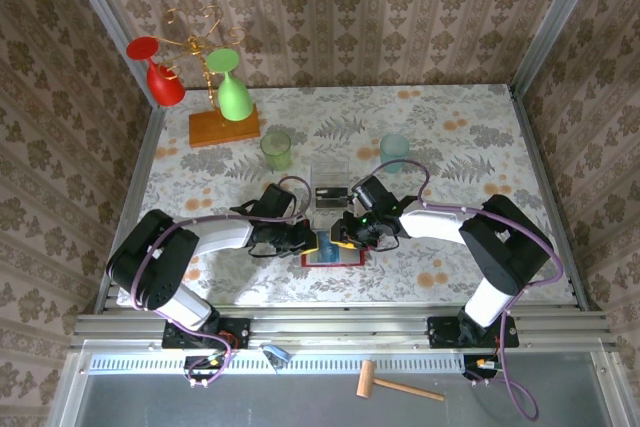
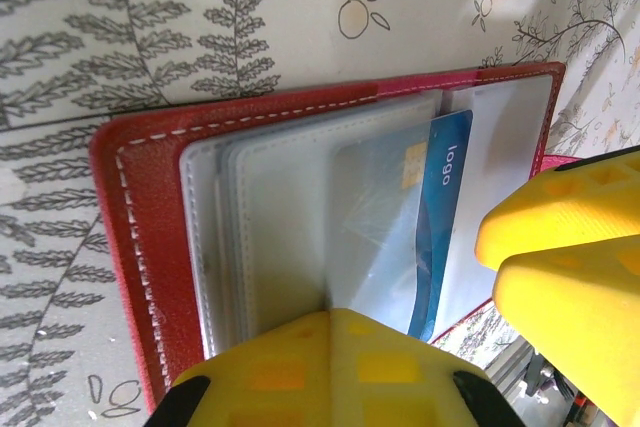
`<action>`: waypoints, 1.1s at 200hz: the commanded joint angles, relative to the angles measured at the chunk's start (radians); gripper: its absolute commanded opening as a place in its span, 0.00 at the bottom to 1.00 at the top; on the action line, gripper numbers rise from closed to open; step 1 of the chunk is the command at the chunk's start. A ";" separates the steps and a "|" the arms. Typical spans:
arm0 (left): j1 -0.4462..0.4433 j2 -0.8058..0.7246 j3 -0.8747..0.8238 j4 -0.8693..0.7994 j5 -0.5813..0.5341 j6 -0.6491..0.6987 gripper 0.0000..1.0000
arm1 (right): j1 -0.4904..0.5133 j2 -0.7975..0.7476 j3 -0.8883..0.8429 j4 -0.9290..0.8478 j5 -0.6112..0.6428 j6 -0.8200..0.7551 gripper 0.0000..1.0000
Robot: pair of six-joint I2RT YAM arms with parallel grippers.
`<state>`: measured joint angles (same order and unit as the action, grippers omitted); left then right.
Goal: Take the credit cards out of the card holder
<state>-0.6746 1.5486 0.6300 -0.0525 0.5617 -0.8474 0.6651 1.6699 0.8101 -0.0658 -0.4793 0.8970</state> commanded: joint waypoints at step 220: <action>-0.010 0.021 0.007 -0.071 -0.028 0.025 0.04 | -0.013 0.024 -0.056 0.094 -0.051 0.040 0.22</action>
<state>-0.6758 1.5494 0.6350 -0.0612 0.5610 -0.8406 0.6571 1.7031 0.7692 0.0051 -0.5056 0.9203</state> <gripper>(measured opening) 0.051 0.225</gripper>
